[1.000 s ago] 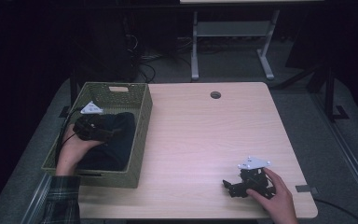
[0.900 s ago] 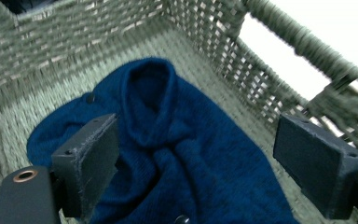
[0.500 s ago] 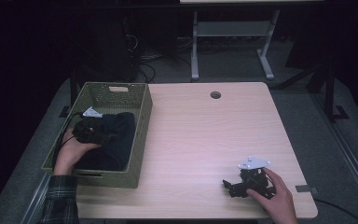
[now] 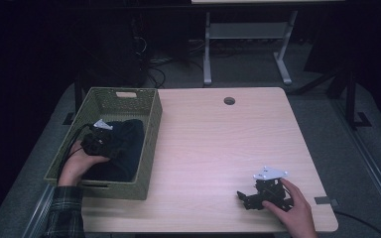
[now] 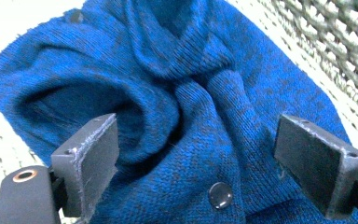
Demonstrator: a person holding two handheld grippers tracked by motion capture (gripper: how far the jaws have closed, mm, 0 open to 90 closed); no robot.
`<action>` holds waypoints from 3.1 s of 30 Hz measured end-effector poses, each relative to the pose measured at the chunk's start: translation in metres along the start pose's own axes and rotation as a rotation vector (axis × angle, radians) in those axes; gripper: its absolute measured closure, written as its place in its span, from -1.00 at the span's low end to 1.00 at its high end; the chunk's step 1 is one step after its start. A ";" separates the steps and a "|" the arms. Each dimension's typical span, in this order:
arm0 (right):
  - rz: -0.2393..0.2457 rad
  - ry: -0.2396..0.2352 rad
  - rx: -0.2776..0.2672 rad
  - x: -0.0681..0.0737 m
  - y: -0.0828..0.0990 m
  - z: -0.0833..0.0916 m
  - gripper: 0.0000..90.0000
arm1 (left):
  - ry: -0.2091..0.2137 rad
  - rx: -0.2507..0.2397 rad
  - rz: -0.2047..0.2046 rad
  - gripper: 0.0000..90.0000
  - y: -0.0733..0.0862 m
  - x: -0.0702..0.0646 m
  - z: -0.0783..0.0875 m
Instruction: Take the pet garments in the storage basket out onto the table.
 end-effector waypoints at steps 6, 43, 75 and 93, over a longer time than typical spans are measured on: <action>-0.001 0.000 0.000 0.000 0.000 0.000 -1.00 | -0.005 0.083 0.016 -0.69 0.012 -0.003 -0.010; 0.005 -0.004 -0.002 0.000 0.000 0.000 -1.00 | 0.135 -0.016 0.156 0.50 -0.010 -0.003 0.019; 0.008 -0.003 -0.003 -0.001 0.000 0.000 -1.00 | 0.193 -0.360 0.180 0.52 -0.065 -0.009 0.080; 0.008 -0.004 -0.003 -0.001 0.000 0.000 -1.00 | 0.249 -0.491 0.194 0.52 -0.082 -0.014 0.113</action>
Point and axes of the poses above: each handheld gripper's, and its own axes: z roughly backward along the jaws, y roughly out of its underside, x roughly to its left, the point moved 10 cm from there along -z, roughly forward along the jaws, and after that the axes turned 8 degrees about -x, right-handed, at the moved point
